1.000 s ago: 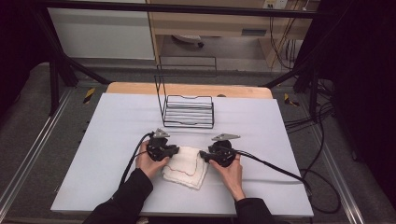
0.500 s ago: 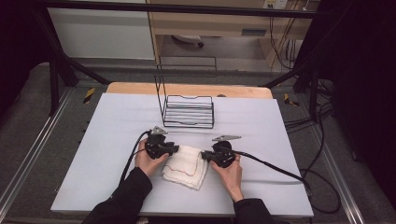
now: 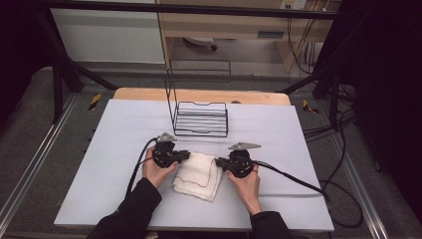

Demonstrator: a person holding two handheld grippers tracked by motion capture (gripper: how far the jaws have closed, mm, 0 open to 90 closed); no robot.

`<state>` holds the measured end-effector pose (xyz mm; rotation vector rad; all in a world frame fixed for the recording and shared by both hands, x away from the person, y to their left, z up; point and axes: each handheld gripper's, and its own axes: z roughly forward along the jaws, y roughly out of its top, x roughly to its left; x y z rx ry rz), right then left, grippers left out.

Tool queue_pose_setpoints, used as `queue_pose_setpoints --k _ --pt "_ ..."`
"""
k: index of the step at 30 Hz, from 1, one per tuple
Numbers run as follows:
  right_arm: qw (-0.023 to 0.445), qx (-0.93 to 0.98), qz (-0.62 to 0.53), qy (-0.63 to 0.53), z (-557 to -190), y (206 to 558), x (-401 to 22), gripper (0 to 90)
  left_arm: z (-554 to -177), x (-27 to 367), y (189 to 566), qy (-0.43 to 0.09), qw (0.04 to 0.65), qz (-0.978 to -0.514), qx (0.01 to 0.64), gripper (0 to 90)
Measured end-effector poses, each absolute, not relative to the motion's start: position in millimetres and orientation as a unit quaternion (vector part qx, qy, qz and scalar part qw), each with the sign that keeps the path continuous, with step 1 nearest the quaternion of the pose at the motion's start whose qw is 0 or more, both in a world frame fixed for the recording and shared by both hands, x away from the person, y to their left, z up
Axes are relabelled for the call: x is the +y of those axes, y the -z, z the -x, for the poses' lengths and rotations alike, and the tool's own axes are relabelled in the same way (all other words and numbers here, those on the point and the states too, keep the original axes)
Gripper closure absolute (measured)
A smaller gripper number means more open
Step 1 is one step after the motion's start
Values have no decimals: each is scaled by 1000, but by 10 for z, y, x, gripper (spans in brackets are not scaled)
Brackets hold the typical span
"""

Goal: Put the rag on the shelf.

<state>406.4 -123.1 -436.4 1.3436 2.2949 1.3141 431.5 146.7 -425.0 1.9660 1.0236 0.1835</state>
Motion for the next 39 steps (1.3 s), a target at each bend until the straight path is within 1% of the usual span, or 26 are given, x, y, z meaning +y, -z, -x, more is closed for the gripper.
queue_pose_setpoints --k 19,25,39 --pt "123 753 -404 -505 -3902 3977 -1401 845 -4066 1450 3853 -109 488 -782 372 832" --pt "140 752 -390 -512 -3847 3870 -1405 845 -4003 1440 3769 -125 496 -780 361 833" --pt "175 742 -367 -534 -3760 3690 -1456 845 -3884 1450 3607 -144 530 -762 344 834"
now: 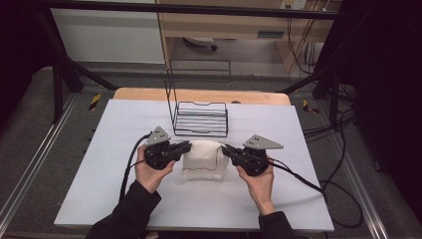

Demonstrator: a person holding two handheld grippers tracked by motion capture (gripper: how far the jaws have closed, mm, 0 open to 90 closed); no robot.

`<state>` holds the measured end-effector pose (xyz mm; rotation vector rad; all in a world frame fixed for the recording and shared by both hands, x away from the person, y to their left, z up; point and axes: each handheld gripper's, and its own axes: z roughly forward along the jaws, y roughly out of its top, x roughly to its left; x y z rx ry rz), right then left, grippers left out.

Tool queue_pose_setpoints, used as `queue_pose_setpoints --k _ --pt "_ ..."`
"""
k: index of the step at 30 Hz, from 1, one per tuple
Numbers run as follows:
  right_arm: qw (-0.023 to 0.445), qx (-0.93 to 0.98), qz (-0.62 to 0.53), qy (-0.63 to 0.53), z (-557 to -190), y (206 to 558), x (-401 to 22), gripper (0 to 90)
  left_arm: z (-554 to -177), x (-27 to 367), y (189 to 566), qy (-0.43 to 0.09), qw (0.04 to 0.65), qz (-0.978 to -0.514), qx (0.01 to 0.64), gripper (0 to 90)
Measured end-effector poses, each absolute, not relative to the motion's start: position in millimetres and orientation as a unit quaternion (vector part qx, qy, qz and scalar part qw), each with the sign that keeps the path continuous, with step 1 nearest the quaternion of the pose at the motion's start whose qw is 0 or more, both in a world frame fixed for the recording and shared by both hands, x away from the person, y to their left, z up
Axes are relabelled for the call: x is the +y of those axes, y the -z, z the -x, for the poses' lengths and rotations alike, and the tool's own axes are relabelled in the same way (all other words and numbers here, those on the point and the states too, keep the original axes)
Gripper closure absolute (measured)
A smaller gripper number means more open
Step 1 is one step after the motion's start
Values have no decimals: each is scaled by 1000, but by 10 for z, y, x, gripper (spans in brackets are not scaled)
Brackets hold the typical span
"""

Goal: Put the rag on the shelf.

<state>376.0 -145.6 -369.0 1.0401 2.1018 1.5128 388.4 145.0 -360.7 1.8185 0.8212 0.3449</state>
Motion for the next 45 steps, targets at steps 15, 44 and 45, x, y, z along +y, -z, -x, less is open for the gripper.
queue_pose_setpoints --k 15,44,45 --pt "191 723 -355 -560 -3663 3522 -1482 845 -3791 1477 3466 -160 562 -739 334 834" --pt "233 681 -331 -610 -3745 3097 -1346 846 -3852 1604 3096 -192 616 -685 339 836" --pt "236 679 -330 -612 -3754 3072 -1342 846 -3858 1606 3088 -192 618 -683 339 836"
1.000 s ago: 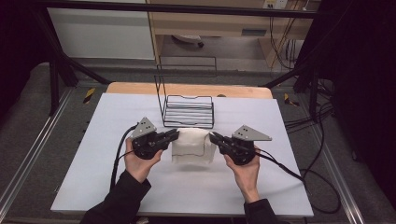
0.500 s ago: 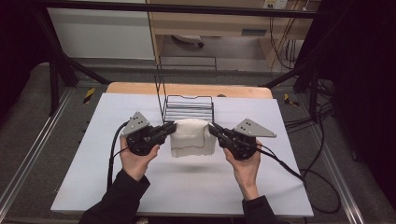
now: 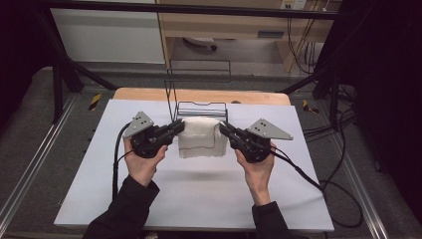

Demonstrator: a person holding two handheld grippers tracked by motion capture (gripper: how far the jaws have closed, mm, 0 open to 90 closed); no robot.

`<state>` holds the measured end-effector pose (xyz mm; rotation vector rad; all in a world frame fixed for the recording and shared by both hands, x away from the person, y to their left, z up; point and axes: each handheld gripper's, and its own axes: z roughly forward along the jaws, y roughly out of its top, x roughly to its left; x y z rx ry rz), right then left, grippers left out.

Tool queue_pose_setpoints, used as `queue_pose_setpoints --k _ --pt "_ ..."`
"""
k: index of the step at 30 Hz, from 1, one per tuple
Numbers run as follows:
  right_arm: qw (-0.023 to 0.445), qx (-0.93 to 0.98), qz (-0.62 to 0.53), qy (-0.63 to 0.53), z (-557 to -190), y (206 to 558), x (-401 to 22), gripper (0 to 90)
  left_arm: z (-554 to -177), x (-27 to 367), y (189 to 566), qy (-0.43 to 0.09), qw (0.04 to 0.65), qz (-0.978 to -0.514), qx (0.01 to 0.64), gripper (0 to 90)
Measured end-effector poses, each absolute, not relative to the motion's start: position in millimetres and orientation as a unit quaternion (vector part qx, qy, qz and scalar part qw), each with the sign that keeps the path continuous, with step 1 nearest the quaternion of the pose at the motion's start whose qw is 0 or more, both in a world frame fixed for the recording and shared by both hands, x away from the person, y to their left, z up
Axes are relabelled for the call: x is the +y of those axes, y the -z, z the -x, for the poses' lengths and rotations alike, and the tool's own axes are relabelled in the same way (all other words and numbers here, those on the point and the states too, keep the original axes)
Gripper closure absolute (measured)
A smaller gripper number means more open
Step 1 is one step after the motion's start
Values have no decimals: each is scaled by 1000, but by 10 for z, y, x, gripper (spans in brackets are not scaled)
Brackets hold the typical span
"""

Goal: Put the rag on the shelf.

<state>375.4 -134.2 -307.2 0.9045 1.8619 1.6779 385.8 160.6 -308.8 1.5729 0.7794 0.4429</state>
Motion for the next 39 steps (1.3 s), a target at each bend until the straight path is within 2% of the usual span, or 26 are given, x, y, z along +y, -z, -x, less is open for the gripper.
queue_pose_setpoints --k 39 --pt "276 654 -305 -634 -3942 2602 -1242 846 -4019 1648 2660 -239 651 -642 326 839"
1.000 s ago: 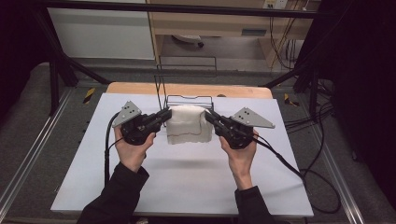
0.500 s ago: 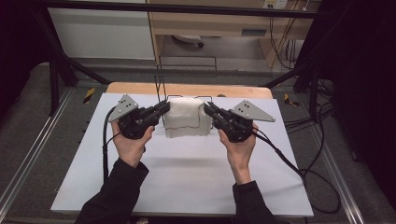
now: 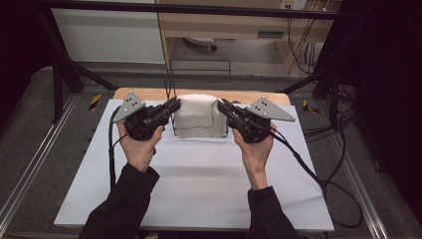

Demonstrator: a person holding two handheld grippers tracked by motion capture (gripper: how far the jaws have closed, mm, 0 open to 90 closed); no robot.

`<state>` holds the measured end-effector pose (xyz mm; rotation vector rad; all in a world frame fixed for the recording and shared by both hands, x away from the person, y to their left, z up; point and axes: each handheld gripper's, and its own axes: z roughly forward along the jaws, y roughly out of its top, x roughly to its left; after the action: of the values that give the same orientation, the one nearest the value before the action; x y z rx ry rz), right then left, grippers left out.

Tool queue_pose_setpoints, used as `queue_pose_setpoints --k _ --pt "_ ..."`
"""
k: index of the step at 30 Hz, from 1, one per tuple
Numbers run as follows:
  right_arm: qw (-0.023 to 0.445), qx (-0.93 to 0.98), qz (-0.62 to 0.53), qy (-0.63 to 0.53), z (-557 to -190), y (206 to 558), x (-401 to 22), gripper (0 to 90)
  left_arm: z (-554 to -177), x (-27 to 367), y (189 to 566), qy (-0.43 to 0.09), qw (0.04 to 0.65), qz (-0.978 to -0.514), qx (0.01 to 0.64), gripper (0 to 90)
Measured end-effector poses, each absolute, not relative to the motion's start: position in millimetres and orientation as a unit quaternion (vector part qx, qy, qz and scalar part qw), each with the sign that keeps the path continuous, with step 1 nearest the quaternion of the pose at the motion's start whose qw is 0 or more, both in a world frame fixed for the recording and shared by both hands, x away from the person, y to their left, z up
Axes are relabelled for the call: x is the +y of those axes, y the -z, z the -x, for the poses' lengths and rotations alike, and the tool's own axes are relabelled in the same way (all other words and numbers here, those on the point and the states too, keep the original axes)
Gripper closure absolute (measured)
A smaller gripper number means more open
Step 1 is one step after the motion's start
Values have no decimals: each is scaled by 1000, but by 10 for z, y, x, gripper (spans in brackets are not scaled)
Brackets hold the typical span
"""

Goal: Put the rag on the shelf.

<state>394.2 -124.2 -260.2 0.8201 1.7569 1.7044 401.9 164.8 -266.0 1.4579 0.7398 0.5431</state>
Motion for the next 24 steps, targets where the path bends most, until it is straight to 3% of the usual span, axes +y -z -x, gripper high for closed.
queue_pose_setpoints --k 24 --pt "298 636 -300 -646 -4129 2266 -1144 846 -4214 1676 2345 -264 661 -621 329 839"
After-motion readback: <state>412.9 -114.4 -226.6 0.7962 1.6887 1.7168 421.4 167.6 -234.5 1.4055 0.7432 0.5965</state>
